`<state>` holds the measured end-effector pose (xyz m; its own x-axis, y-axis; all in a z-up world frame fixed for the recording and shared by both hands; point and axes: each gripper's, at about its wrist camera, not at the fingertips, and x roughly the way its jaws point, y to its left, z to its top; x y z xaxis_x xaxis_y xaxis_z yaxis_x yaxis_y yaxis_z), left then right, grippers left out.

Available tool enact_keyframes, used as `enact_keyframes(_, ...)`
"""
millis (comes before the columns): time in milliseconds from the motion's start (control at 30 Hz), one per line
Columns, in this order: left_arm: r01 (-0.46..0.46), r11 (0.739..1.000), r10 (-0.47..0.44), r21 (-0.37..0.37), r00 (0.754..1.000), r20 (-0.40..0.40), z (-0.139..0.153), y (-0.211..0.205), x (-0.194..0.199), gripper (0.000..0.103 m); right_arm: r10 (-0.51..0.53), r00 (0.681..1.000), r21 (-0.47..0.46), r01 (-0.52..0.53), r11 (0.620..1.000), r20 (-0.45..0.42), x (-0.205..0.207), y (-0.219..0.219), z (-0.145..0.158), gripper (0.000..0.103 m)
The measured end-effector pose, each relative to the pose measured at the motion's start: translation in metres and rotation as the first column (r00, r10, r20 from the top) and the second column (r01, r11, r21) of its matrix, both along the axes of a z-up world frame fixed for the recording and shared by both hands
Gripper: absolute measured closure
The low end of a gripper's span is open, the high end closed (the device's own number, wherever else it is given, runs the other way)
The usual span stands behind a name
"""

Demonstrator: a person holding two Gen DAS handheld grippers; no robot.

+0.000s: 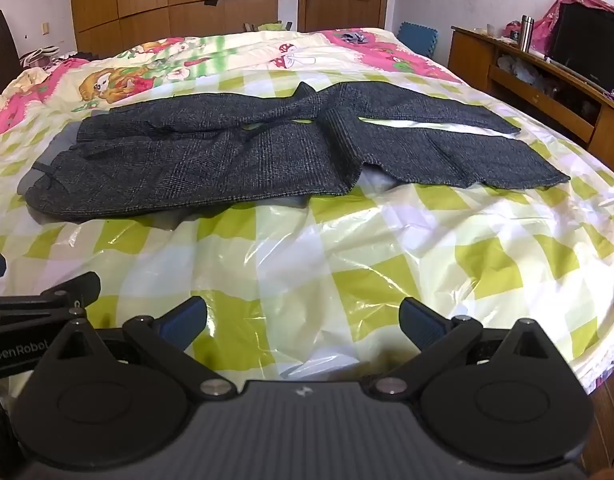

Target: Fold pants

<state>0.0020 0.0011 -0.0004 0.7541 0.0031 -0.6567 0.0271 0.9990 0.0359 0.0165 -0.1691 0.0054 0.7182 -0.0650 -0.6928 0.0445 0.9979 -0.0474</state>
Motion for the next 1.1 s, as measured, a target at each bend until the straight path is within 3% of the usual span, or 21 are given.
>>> enact_keyframes(33, 0.005, 1.000, -0.006, 0.019, 0.999, 0.049, 0.001, -0.001, -0.004, 0.000, 0.000, 1.000, -0.002, 0.000, 1.000, -0.001, 0.000, 0.000, 0.000, 0.001)
enact_keyframes(267, -0.004, 1.000, 0.003, 0.027, 0.999, 0.037, 0.009, -0.006, -0.013, 0.000, 0.002, 1.000, -0.004, -0.002, 1.000, -0.005, 0.000, 0.000, -0.001, 0.001)
enact_keyframes(400, 0.000, 1.000, 0.000, 0.002, 1.000, -0.002, -0.003, 0.001, -0.001, 0.000, 0.004, 1.000, -0.007, -0.004, 1.000, -0.008, -0.001, 0.002, -0.002, 0.001)
enact_keyframes(1100, -0.002, 1.000, 0.002, -0.006, 1.000, -0.007, -0.004, 0.003, 0.000, 0.000, 0.006, 1.000, -0.011, -0.007, 1.000, -0.020, 0.003, 0.003, -0.004, 0.001)
